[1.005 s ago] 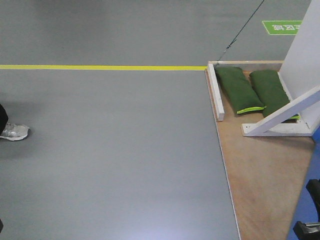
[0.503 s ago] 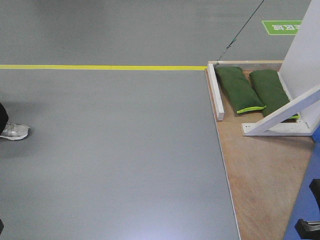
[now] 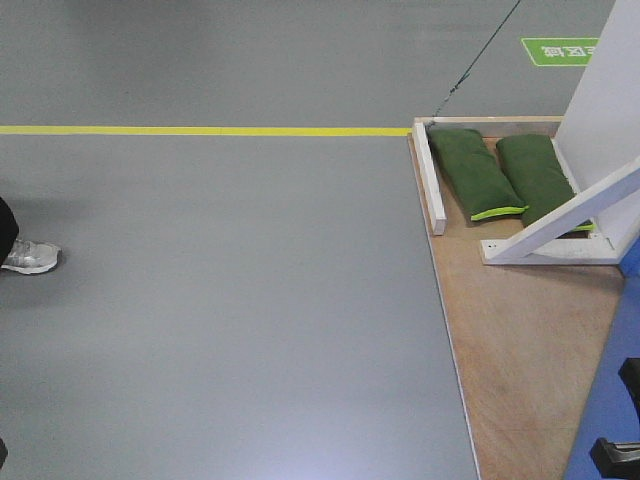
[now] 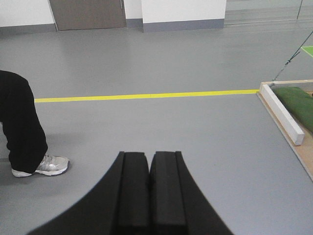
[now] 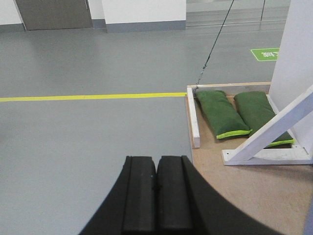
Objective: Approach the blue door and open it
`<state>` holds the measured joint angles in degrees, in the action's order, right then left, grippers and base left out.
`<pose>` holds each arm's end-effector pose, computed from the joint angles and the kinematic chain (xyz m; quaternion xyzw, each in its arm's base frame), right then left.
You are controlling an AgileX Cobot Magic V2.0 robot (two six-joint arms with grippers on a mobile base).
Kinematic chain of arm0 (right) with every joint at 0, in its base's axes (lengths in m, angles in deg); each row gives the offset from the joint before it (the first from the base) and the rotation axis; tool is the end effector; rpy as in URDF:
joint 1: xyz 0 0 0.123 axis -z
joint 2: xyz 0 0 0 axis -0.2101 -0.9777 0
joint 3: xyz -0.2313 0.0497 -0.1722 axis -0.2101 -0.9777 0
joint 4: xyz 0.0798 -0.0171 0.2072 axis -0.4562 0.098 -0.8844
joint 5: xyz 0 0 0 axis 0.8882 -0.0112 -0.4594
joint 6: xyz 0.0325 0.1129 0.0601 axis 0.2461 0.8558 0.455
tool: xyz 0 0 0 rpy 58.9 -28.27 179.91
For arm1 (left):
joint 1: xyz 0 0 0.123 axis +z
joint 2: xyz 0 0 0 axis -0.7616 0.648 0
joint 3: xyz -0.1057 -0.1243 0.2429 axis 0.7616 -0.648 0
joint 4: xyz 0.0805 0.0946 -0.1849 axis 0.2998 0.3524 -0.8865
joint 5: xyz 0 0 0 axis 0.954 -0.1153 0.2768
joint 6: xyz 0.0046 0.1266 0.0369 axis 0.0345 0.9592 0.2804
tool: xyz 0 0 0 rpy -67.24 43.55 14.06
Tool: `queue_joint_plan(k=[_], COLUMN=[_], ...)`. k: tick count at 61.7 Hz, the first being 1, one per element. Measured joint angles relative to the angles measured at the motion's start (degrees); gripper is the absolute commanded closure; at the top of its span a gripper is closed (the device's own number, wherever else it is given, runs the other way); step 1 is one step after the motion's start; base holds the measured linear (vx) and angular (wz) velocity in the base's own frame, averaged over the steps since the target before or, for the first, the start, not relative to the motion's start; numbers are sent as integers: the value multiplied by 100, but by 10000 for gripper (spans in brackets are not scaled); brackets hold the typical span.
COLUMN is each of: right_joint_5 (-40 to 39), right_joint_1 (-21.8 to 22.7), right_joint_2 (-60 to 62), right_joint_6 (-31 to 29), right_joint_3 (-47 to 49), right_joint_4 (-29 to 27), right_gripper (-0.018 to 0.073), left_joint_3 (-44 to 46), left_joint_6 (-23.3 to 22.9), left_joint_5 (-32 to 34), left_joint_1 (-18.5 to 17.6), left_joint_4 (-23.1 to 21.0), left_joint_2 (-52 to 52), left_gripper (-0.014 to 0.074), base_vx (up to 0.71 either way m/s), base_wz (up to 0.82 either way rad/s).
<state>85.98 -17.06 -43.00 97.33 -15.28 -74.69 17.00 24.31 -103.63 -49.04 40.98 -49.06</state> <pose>0.0546 0.0004 0.1582 0.0003 0.8065 0.0304 0.5905 0.0559 0.0037 0.1616 -0.0048 0.7970 0.0177 0.6037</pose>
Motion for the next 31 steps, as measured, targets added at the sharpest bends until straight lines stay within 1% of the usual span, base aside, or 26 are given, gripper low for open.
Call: queue_joint_plan(k=[31], right_joint_5=[0], right_joint_1=[0], right_joint_2=[0], right_joint_6=[0], right_joint_3=[0], right_joint_4=[0], right_gripper=[564], left_joint_3=[0], left_joint_6=[0], left_joint_5=[0], left_joint_1=[0], left_joint_4=[0], left_joint_2=[0], left_gripper=[526], base_vx=[0], base_wz=[0])
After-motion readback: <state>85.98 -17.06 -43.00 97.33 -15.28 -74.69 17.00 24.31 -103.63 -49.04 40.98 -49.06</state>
